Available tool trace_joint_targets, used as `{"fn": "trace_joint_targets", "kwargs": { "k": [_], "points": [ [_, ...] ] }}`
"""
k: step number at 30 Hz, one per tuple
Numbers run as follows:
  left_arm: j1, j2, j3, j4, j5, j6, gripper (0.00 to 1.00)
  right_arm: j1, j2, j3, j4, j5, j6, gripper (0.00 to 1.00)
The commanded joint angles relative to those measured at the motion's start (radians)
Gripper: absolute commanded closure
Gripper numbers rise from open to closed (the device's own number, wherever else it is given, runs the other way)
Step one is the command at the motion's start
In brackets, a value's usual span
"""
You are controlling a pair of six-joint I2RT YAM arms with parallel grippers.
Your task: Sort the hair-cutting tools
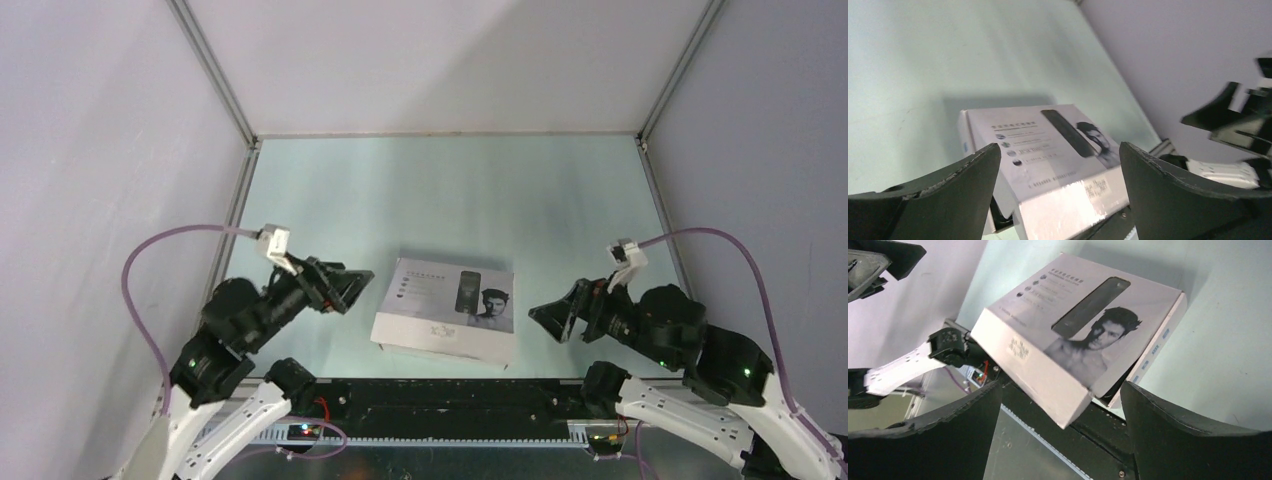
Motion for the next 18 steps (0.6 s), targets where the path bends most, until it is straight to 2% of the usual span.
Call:
{"fn": "trace_joint_targets", "kwargs": {
  "k": [1,4,7,13,18],
  "points": [
    [-0.005,0.158,0.022,-0.064,-0.124,-0.03,0.05,-0.037,0.131,0.019,0.022,0.042,0.03,0.07],
    [-0.002,0.268,0.008,-0.049,-0.126,-0.059,0.05,-0.128,0.246,0.011,0.027,-0.024,0.046,0.06],
    [0.011,0.353,-0.02,-0.021,-0.113,-0.074,0.04,-0.287,0.315,-0.036,0.087,-0.181,0.066,0.07],
    [0.071,0.453,-0.134,0.139,-0.031,-0.131,0.04,-0.499,0.334,-0.318,0.374,-0.408,0.147,0.1],
    [0.114,0.561,-0.203,0.274,0.037,-0.167,0.03,-0.593,0.415,-0.434,0.578,-0.464,0.182,0.1]
  ]
}}
